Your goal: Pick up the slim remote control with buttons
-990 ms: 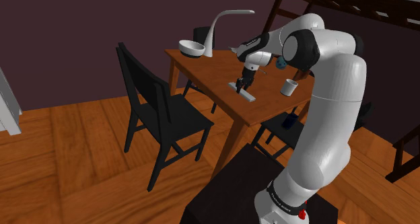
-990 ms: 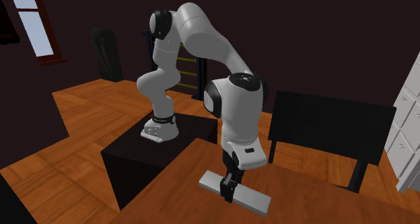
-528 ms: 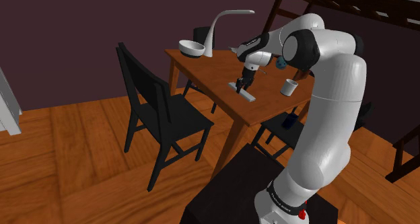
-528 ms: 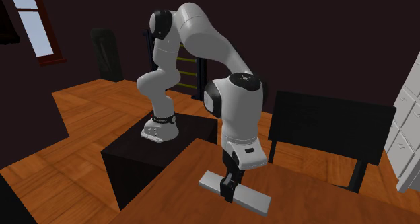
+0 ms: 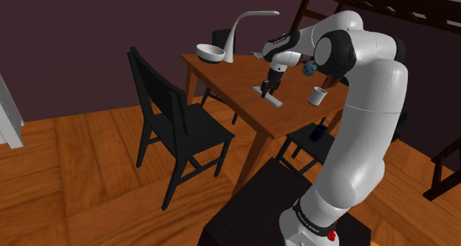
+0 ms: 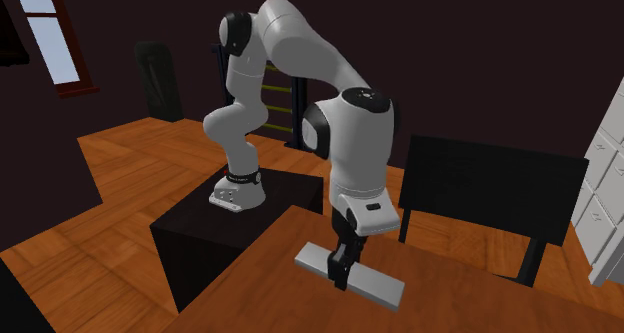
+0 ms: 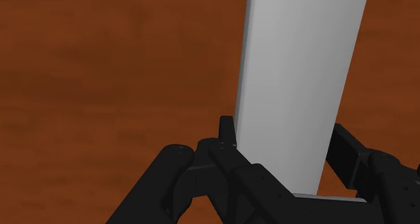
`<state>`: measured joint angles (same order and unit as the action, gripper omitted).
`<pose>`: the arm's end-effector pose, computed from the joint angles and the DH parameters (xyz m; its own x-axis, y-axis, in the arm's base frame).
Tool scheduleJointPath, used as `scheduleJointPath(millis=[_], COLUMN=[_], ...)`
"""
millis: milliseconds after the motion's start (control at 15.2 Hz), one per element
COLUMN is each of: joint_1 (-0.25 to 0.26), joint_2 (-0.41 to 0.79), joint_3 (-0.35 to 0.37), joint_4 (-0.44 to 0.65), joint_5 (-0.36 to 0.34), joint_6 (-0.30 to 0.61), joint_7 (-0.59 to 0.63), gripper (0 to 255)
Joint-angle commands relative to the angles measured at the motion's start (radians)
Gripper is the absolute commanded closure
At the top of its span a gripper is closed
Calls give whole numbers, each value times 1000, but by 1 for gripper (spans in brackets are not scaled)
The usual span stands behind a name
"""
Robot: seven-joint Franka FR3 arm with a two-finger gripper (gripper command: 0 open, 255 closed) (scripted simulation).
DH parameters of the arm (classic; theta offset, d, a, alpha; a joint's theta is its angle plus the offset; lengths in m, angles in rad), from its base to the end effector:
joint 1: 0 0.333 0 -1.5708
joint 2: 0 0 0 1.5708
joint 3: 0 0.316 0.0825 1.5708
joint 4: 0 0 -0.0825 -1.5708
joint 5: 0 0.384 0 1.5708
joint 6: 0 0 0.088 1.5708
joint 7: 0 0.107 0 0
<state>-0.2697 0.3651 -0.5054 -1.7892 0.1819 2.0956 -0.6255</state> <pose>0.4777 -0.4213 0.3696 0.9769 -0.2131 -0.0161 -0.2129 -0.9770 0.0097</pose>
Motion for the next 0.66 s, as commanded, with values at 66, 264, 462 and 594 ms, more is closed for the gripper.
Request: scheduleJointPath(millis=[66, 264, 462, 594], joint_1=[4, 6, 8, 8], joint_2=[-17, -32, -45, -46], joint_3=[-4, -9, -12, -12], joint_4=[18, 39, 63, 64], joint_5=[-11, -20, -29, -29], joint_6=[-32, -67, -102, -104], joint_7=[7, 13, 18, 18], gripper=[255, 255, 255, 255])
